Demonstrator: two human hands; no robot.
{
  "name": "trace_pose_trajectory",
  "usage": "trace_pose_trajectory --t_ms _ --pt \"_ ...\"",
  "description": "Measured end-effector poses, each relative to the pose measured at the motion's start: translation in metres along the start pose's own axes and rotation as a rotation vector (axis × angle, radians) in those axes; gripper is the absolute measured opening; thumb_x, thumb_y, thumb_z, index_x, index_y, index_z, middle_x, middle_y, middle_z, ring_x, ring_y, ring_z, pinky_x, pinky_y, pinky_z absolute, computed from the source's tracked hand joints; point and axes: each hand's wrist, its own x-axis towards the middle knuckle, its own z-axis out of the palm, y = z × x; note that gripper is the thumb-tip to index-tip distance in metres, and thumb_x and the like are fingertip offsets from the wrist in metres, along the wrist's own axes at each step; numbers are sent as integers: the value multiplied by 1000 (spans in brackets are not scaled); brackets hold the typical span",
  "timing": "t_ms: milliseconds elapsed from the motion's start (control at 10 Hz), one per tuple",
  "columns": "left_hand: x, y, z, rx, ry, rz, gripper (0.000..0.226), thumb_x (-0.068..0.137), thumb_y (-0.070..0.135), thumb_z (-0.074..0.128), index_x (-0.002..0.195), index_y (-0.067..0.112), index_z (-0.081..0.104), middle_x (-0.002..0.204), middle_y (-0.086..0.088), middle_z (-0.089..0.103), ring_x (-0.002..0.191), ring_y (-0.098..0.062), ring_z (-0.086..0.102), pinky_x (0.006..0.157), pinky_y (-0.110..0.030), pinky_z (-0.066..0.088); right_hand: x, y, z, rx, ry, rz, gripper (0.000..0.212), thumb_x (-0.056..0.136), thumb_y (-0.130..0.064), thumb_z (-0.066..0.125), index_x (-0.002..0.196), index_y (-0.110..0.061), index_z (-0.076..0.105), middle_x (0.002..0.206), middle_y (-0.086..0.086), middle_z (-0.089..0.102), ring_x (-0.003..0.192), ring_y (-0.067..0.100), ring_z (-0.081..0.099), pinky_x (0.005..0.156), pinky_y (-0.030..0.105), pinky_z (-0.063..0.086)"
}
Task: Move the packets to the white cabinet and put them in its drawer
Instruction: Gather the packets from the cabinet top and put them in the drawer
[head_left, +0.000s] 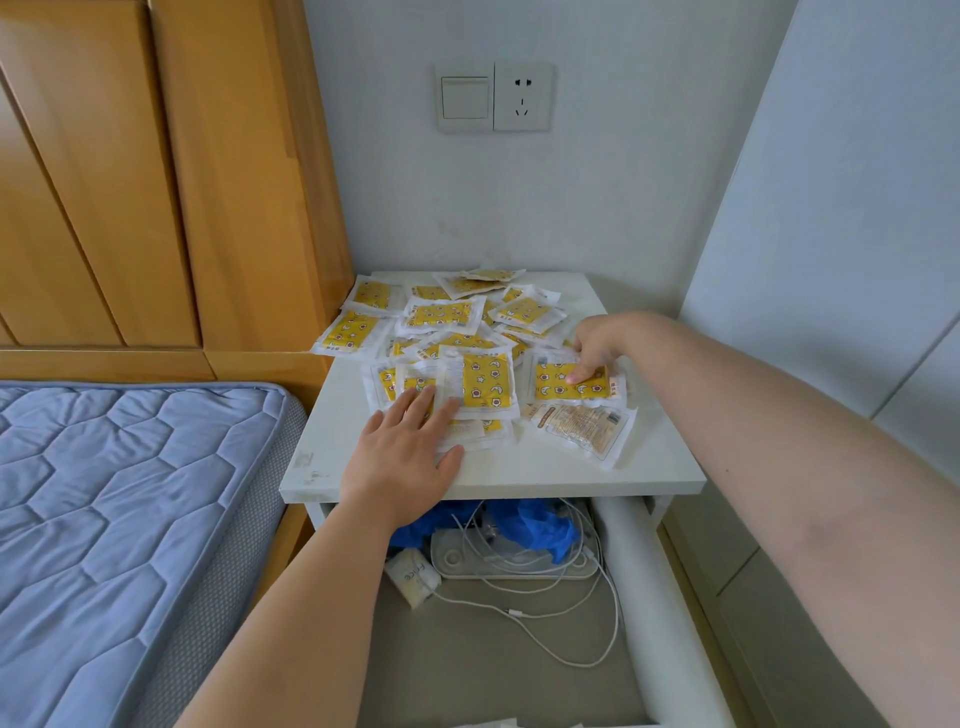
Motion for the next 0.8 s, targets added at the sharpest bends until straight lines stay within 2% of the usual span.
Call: trace_pose_trajectory --t_ms 200,400,600,700,800 --pt "0 0 1 2 8 1 58 98 52 22 151 38 4 162 5 0 148 -16 -3 120 -38 7 -1 1 1 7 7 5 56 81 -45 70 116 -3 58 102 5 58 94 25 57 90 36 47" --pt "1 -1 1 6 5 -1 58 98 52 22 151 38 3 162 6 -1 148 -16 -4 120 -37 6 -9 -1 2 114 3 74 64 80 -41 73 126 -3 50 121 10 57 104 28 59 88 37 50" --pt "1 -2 3 1 7 -3 59 98 52 22 151 38 4 162 6 0 148 -16 -3 121 -39 7 -16 1 5 168 79 46 59 76 -40 77 117 -4 55 101 6 58 89 25 58 78 32 48" --pt "1 -3 4 -6 13 1 58 98 52 22 151 39 4 162 6 0 148 -16 -3 121 -39 8 -21 3 4 230 156 20 58 72 -36 81 113 -5 55 104 8 60 92 25 59 82 33 49" --pt "2 -3 5 -4 20 4 58 98 52 23 151 38 5 162 6 2 148 -16 -2 121 -39 9 -30 6 3 261 302 -19 50 69 -31 83 104 -6 57 100 10 61 85 23 58 68 28 45"
